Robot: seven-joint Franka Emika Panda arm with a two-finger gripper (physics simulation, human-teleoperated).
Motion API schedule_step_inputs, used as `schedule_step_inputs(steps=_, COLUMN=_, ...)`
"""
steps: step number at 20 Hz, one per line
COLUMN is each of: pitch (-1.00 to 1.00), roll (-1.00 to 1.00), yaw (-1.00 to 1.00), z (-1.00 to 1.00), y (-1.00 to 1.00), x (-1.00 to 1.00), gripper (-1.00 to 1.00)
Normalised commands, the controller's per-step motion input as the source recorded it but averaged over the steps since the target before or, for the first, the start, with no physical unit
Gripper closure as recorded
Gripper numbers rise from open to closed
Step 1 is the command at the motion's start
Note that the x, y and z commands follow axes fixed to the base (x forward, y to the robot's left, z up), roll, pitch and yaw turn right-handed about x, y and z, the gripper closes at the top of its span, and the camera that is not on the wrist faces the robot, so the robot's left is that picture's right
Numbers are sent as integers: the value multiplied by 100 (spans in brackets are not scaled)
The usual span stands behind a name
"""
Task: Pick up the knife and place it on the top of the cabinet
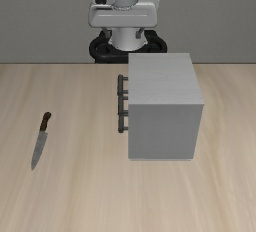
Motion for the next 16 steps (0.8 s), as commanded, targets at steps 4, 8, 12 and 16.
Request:
schedule_step_inputs(steps=4, pitch=0, roll=0, yaw=0, z=0, y=-100, x=0, gripper=-100)
schedule_step_inputs(steps=8, pitch=0, roll=0, yaw=0, z=0, y=-100, x=0, gripper=-100)
schedule_step_inputs(steps=12, pitch=0, roll=0, yaw=0, z=0, y=-100, x=0, gripper=-100)
schedule_step_inputs(steps=16, pitch=0, roll=0, yaw=0, z=0, y=-100, x=0, gripper=-100)
